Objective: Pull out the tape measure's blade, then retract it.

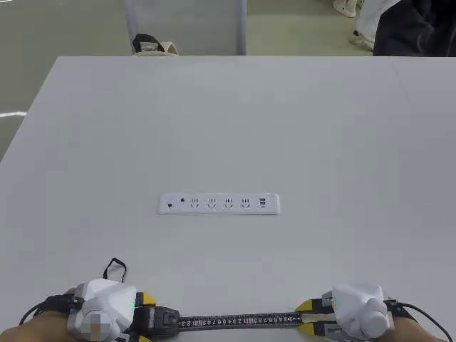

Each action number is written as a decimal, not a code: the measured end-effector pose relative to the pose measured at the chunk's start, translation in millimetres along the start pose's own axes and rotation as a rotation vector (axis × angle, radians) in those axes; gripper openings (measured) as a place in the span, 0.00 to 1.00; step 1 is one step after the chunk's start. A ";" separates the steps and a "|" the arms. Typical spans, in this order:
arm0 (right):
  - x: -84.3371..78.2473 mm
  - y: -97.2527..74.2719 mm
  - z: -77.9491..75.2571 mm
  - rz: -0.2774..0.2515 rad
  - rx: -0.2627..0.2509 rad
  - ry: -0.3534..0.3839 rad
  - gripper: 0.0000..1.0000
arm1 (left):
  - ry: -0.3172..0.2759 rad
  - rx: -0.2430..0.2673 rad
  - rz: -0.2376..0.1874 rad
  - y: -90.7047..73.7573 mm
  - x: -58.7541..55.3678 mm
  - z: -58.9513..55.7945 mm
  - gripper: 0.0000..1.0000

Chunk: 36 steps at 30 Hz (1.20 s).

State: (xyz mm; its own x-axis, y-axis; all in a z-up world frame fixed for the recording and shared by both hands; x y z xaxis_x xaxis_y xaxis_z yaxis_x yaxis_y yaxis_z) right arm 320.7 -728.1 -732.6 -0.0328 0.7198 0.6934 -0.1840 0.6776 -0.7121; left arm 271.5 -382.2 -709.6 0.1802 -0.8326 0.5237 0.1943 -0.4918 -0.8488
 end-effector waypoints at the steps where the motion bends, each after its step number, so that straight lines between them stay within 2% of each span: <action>1: -0.5 -0.8 0.5 0.000 0.001 0.001 0.10 | 0.000 0.000 0.001 0.3 -0.6 0.0 0.34; 10: -0.9 -0.9 0.0 0.003 0.004 0.004 0.11 | -0.002 -0.001 -0.002 0.3 0.2 -0.4 0.34; 20: 1.5 0.2 0.5 0.044 0.013 -0.022 0.13 | 0.002 -0.002 -0.004 -1.5 4.3 -1.1 0.35; 24: 2.9 0.3 1.5 0.057 0.008 -0.019 0.13 | 0.004 -0.002 -0.005 -0.7 2.5 -0.7 0.35; 29: 3.7 0.0 2.9 0.076 -0.008 -0.007 0.14 | 0.038 0.007 0.010 4.1 1.5 -2.1 0.36; 32: 3.6 -0.5 3.4 0.088 -0.018 -0.008 0.15 | 0.070 0.006 0.033 7.2 0.5 -3.1 0.38; 36: 6.2 0.4 5.2 0.096 -0.029 -0.007 0.16 | 0.069 0.012 0.022 4.1 3.1 -2.4 0.38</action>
Point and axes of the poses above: the centre of the closed fingertips' face, and the gripper's own axes: y roughly forward along the fingers, z roughly to its left, x roughly out of its top, the point moved 7 cm from there along -y, roughly backward along the fingers, and after that the axes turned 7 degrees about x, right-handed, at the moved point
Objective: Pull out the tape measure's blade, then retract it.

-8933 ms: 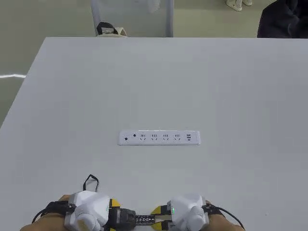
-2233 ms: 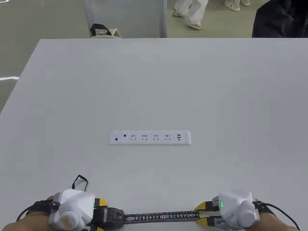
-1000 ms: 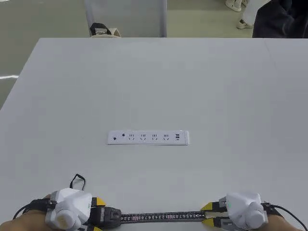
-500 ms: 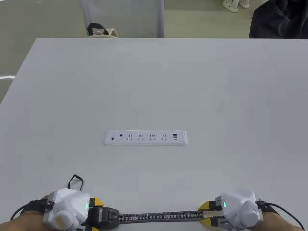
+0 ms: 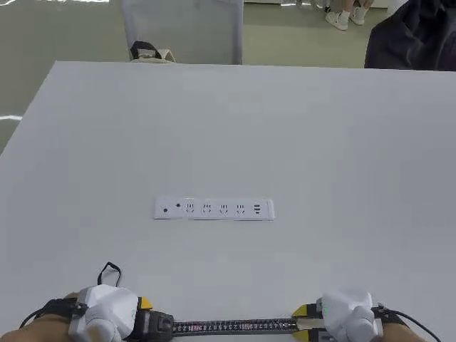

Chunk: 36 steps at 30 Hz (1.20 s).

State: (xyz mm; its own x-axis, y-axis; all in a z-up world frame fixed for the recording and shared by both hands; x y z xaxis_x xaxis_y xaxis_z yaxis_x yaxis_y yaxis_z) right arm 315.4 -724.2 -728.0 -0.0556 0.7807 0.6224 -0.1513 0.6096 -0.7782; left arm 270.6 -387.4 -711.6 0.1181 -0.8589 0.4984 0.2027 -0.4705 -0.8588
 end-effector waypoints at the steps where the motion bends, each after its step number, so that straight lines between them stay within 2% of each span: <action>1: 0.5 1.2 1.1 0.002 0.002 0.003 0.17 | 0.004 0.006 0.004 0.3 -1.3 0.7 0.38; 4: 3.4 3.5 4.5 0.010 -0.001 0.006 0.23 | 0.012 0.010 0.008 1.0 -3.9 0.3 0.39; 8: 4.0 3.1 6.9 0.023 -0.025 0.029 0.31 | -0.007 0.017 0.005 -2.6 -3.0 -2.0 0.42; 12: 3.9 0.4 9.8 0.030 -0.052 0.051 0.34 | -0.027 0.033 0.006 -8.0 -4.4 -4.9 0.46; 19: 2.9 -7.9 18.1 0.013 -0.111 0.137 0.39 | -0.117 0.068 -0.009 -17.7 -6.4 -13.9 0.53; 23: 2.2 -12.8 23.5 -0.016 -0.155 0.193 0.43 | -0.169 0.097 -0.026 -23.0 -7.3 -19.4 0.57; 26: 2.5 -17.7 29.0 -0.032 -0.199 0.246 0.45 | -0.224 0.123 -0.044 -27.3 -8.0 -25.2 0.60; 36: 2.6 -27.4 51.5 -0.113 -0.291 0.389 0.54 | -0.352 0.228 -0.108 -40.2 -13.5 -42.7 0.67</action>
Point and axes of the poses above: the centre of the closed fingertips' face, and the gripper's own axes: y roughly forward along the fingers, z roughly to its left, x roughly out of its top, the point moved 7 cm from there along -y, roughly backward along the fingers, and after that the axes turned 7 degrees about x, right-handed, at the moved point
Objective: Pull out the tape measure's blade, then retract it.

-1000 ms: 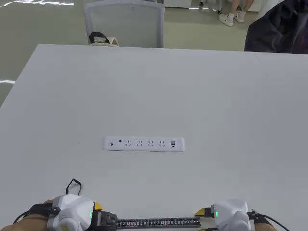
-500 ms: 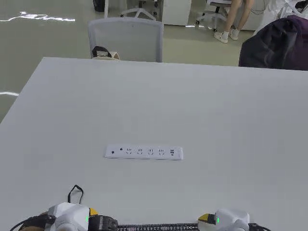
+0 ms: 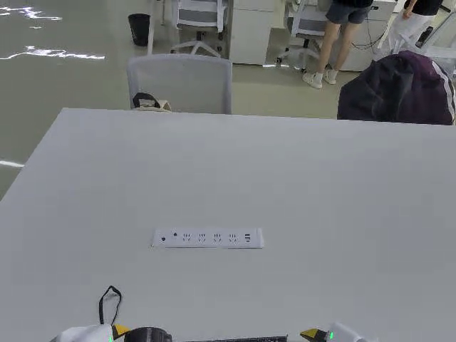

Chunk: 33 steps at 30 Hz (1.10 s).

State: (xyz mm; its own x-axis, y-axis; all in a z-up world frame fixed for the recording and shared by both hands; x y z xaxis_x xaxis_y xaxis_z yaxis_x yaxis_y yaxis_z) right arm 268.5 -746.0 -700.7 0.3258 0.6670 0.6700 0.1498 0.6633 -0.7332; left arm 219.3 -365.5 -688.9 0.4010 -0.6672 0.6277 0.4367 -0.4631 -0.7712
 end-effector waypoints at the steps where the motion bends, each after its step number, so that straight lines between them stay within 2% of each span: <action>1: -1.2 -2.2 2.2 -0.008 -0.013 0.012 0.55 | -0.015 0.012 -0.006 -1.9 -2.2 -1.3 0.67; 7: -4.7 -11.7 14.1 -0.046 -0.058 0.057 0.60 | -0.092 0.065 -0.040 -11.4 -7.4 -11.5 0.70; 13: -6.1 -18.9 27.9 -0.071 -0.092 0.089 0.65 | -0.157 0.120 -0.078 -21.8 -7.8 -21.0 0.74; 18: -6.6 -21.9 39.2 -0.087 -0.115 0.100 0.69 | -0.185 0.155 -0.091 -29.9 -9.3 -27.9 0.76; 21: -7.5 -23.8 42.9 -0.109 -0.137 0.116 0.71 | -0.226 0.216 -0.097 -36.4 -7.3 -29.8 0.79; 26: -5.4 -27.4 49.4 -0.130 -0.162 0.130 0.74 | -0.272 0.270 -0.126 -39.9 -3.2 -32.4 0.81; 33: -5.6 -36.1 63.2 -0.133 -0.173 0.126 0.77 | -0.275 0.270 -0.155 -47.6 3.8 -48.3 0.85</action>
Point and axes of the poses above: the centre of the closed fingertips' face, and the gripper's own axes: y roughly forward along the fingers, z roughly to its left, x roughly out of its top, the point moved 7 cm from there along -y, roughly backward along the fingers, and after that the axes turned 7 degrees about x, right-handed, at the moved point
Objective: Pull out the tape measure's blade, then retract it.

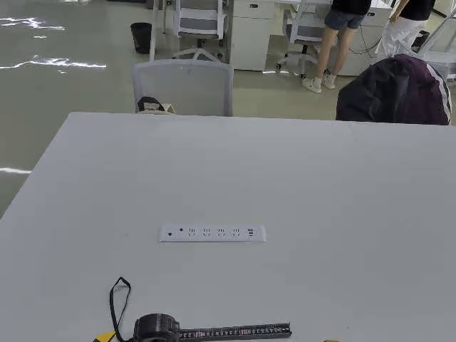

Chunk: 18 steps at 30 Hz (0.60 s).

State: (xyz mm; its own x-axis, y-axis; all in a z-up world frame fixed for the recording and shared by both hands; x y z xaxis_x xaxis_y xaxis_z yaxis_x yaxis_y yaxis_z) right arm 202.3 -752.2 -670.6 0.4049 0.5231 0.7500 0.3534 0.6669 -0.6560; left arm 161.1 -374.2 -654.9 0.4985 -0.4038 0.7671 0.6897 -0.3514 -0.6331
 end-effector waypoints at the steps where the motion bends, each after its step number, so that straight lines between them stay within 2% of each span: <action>1: -0.4 -2.4 1.1 -0.004 -0.006 -0.003 0.77 | -0.006 0.003 -0.006 -2.7 0.0 -1.1 0.86; 5: 3.6 -11.0 6.6 -0.021 -0.022 0.003 0.80 | -0.021 0.017 -0.015 -8.7 -1.7 -3.3 0.88; 11: 10.0 -22.9 17.3 -0.054 -0.052 0.013 0.82 | -0.036 0.028 -0.036 -21.2 1.1 -12.6 0.93; 18: 11.2 -26.4 30.3 -0.070 -0.055 0.024 0.84 | -0.049 0.048 -0.044 -32.3 -2.4 -17.9 0.96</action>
State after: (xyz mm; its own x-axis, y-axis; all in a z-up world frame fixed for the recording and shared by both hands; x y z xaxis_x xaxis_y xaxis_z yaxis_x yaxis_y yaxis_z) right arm 171.9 -747.9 -642.3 0.3975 0.4629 0.7923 0.4274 0.6707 -0.6062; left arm 128.3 -377.0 -638.1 0.4913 -0.3471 0.7988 0.7353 -0.3264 -0.5940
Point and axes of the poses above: the centre of the closed fingertips' face, and the gripper's own axes: y roughly forward along the fingers, z roughly to its left, x roughly out of its top, the point moved 7 cm from there along -y, roughly backward along the fingers, and after that the axes turned 7 degrees about x, right-handed, at the moved point
